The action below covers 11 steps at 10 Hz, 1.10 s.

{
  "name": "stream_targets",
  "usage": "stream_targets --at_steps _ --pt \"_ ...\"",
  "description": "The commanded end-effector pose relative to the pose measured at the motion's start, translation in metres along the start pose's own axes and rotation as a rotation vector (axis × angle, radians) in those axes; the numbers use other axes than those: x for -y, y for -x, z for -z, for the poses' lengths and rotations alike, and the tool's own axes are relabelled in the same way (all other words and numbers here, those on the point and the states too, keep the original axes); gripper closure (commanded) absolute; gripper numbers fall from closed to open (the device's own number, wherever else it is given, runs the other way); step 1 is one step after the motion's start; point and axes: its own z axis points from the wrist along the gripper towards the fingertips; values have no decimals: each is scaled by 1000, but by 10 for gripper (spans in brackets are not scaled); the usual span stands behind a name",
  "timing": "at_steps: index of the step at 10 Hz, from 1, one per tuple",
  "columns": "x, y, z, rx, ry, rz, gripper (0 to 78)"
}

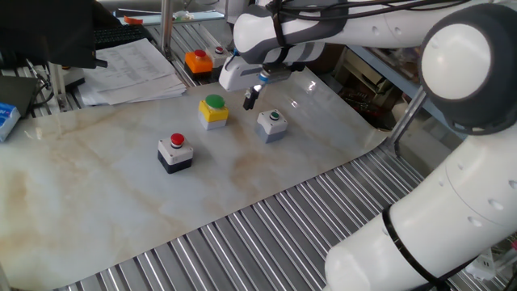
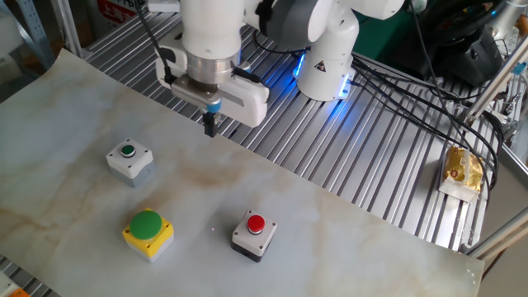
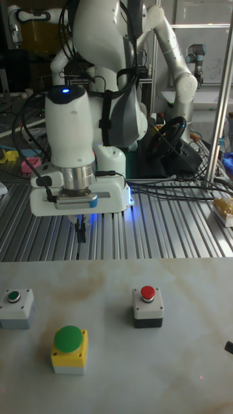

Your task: Press three buttons from left to right in sequence

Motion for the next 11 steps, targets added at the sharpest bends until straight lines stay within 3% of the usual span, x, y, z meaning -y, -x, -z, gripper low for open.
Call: stream_targets --at_steps 1,6,11 --pt "16 7 -5 3 0 10 776" --pt "28 22 -13 2 -1 20 776" --pt "30 23 -16 8 8 -2 776"
